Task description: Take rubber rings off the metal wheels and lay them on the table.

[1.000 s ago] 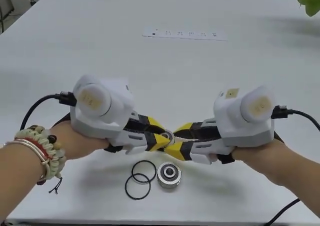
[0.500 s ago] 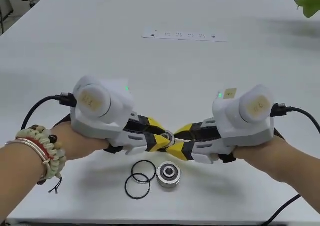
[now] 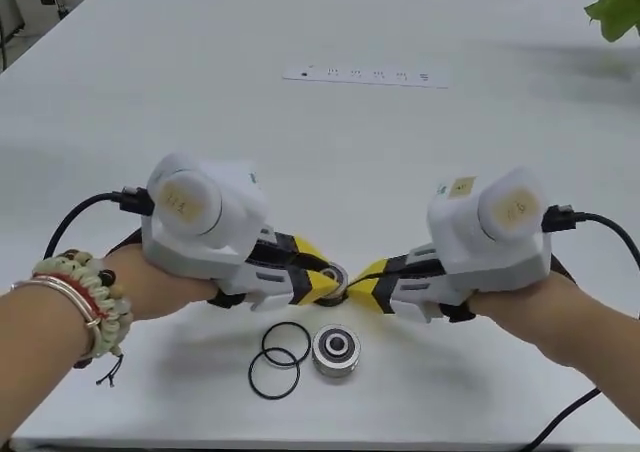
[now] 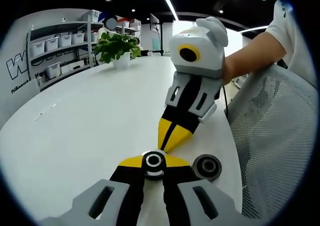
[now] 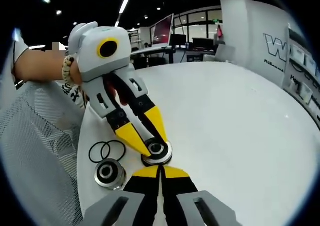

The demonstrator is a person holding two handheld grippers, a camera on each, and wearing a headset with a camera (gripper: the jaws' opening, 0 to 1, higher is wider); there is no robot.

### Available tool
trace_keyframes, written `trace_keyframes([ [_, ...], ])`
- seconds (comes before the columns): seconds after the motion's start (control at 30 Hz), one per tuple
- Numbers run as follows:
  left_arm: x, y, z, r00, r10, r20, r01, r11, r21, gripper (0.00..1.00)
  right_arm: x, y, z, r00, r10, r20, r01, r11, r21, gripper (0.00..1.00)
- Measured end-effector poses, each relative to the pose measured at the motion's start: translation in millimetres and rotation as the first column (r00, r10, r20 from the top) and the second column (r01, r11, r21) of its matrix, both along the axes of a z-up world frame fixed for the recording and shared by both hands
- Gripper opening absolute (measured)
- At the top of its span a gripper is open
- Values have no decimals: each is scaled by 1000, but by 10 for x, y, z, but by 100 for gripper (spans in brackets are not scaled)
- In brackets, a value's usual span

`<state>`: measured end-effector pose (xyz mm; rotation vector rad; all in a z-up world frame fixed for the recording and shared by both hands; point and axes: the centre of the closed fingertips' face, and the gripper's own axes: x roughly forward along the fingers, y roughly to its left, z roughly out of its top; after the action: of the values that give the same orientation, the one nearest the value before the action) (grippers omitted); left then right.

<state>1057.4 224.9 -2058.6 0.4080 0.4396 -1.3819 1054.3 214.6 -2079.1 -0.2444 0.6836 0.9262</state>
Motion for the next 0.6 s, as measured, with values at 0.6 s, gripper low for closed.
trace_keyframes([
  [0.6,-7,-20,-15,999,-25,21,25,1000,1,7,29,-7,154,903,-234,-361,334,910,245,0],
])
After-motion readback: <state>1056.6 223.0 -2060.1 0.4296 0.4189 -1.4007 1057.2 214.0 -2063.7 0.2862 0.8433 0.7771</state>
